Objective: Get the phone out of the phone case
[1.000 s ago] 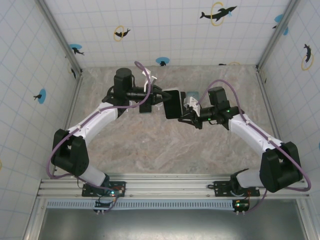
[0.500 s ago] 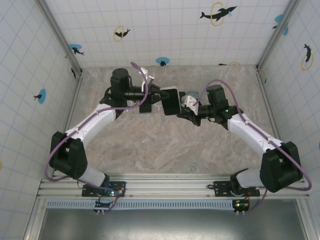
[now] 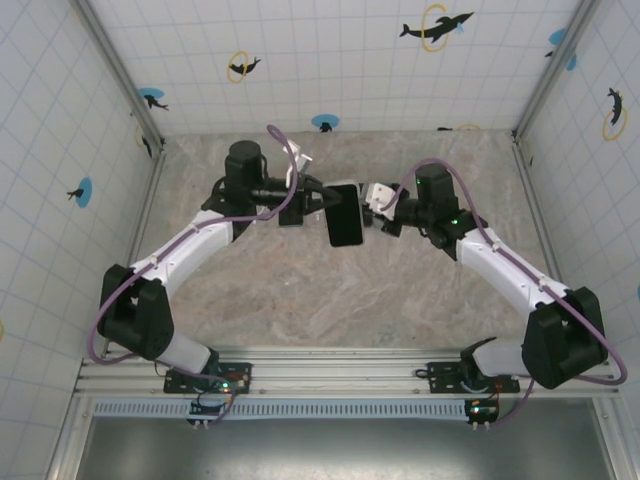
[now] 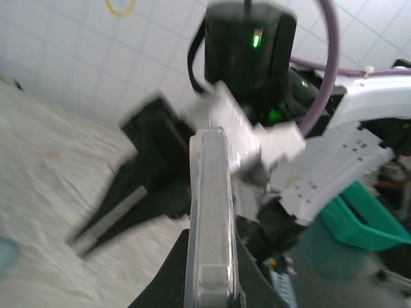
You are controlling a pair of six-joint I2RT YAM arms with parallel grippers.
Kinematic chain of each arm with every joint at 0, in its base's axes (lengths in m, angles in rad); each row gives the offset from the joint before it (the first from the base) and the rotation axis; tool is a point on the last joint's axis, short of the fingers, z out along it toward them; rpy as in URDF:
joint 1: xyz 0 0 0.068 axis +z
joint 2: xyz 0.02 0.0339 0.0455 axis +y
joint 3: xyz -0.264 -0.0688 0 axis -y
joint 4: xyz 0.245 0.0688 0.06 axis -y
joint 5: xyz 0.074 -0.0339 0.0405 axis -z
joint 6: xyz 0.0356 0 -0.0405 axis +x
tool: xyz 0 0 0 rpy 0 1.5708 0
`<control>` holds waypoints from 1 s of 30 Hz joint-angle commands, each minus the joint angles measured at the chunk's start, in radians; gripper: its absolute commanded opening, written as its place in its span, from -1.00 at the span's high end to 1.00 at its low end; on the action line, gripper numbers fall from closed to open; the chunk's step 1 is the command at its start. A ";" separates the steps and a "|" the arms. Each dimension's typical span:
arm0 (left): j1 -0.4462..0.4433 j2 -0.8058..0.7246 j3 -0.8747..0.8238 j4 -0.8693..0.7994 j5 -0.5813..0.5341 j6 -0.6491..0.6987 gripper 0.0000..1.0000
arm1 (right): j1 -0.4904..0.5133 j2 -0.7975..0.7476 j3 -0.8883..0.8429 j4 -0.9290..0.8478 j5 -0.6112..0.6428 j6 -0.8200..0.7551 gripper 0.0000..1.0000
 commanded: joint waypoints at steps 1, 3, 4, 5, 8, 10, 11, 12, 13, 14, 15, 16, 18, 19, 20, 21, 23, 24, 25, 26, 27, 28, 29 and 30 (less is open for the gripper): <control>-0.020 -0.009 0.006 -0.015 0.103 -0.051 1.00 | 0.007 -0.015 0.038 0.133 0.025 0.018 0.76; -0.020 -0.014 0.007 -0.017 0.075 -0.037 1.00 | 0.004 -0.015 0.040 0.134 0.003 0.046 0.76; -0.016 -0.018 0.007 -0.016 0.063 -0.034 1.00 | 0.004 -0.015 0.040 0.132 -0.004 0.059 0.76; -0.011 -0.018 0.009 -0.011 0.045 -0.034 1.00 | 0.003 -0.015 0.040 0.123 -0.009 0.070 0.75; 0.002 -0.028 0.014 0.039 0.003 -0.047 1.00 | -0.007 -0.023 0.032 0.066 -0.029 0.094 0.65; 0.006 -0.039 0.014 0.071 -0.017 -0.045 1.00 | -0.012 -0.041 0.005 0.031 -0.041 0.118 0.49; 0.011 -0.044 0.016 0.077 -0.029 -0.034 1.00 | -0.014 -0.053 -0.011 0.008 -0.045 0.123 0.37; 0.013 -0.049 0.019 0.078 -0.043 -0.018 1.00 | -0.015 -0.062 -0.022 -0.019 -0.053 0.123 0.26; 0.016 -0.052 0.020 0.078 -0.054 -0.002 1.00 | -0.016 -0.071 -0.030 -0.055 -0.059 0.120 0.16; 0.018 -0.054 0.025 0.078 -0.055 0.005 1.00 | -0.017 -0.080 -0.038 -0.090 -0.070 0.118 0.09; 0.019 -0.055 0.028 0.080 -0.056 0.035 1.00 | -0.019 -0.088 -0.045 -0.118 -0.081 0.118 0.04; 0.020 -0.053 0.034 0.080 -0.056 0.045 1.00 | -0.018 -0.098 -0.053 -0.138 -0.092 0.120 0.01; 0.022 -0.051 0.044 0.080 -0.051 0.059 1.00 | -0.021 -0.112 -0.064 -0.177 -0.114 0.122 0.00; 0.023 -0.051 0.049 0.077 -0.050 0.067 1.00 | -0.020 -0.113 -0.064 -0.203 -0.128 0.118 0.00; 0.023 -0.051 0.054 0.071 -0.048 0.078 1.00 | -0.020 -0.111 -0.062 -0.232 -0.141 0.113 -0.01; 0.024 -0.051 0.057 0.070 -0.049 0.086 1.00 | -0.020 -0.109 -0.058 -0.253 -0.153 0.108 -0.01; 0.025 -0.049 0.061 0.069 -0.049 0.095 1.00 | -0.018 -0.101 -0.054 -0.279 -0.192 0.110 0.00; 0.025 -0.049 0.063 0.067 -0.049 0.098 1.00 | -0.016 -0.096 -0.050 -0.288 -0.210 0.112 0.01; 0.024 -0.048 0.064 0.065 -0.049 0.100 1.00 | -0.011 -0.089 -0.043 -0.301 -0.225 0.112 0.04; 0.025 -0.049 0.065 0.061 -0.052 0.105 1.00 | -0.007 -0.081 -0.034 -0.316 -0.234 0.106 0.08; 0.026 -0.048 0.065 0.060 -0.052 0.108 1.00 | -0.006 -0.073 -0.027 -0.325 -0.241 0.103 0.10; 0.026 -0.048 0.065 0.059 -0.052 0.108 1.00 | -0.007 -0.069 -0.023 -0.321 -0.250 0.104 0.11; 0.026 -0.049 0.064 0.060 -0.054 0.109 1.00 | -0.006 -0.069 -0.026 -0.302 -0.258 0.116 0.13; 0.026 -0.049 0.062 0.059 -0.054 0.108 1.00 | -0.004 -0.071 -0.030 -0.281 -0.264 0.129 0.14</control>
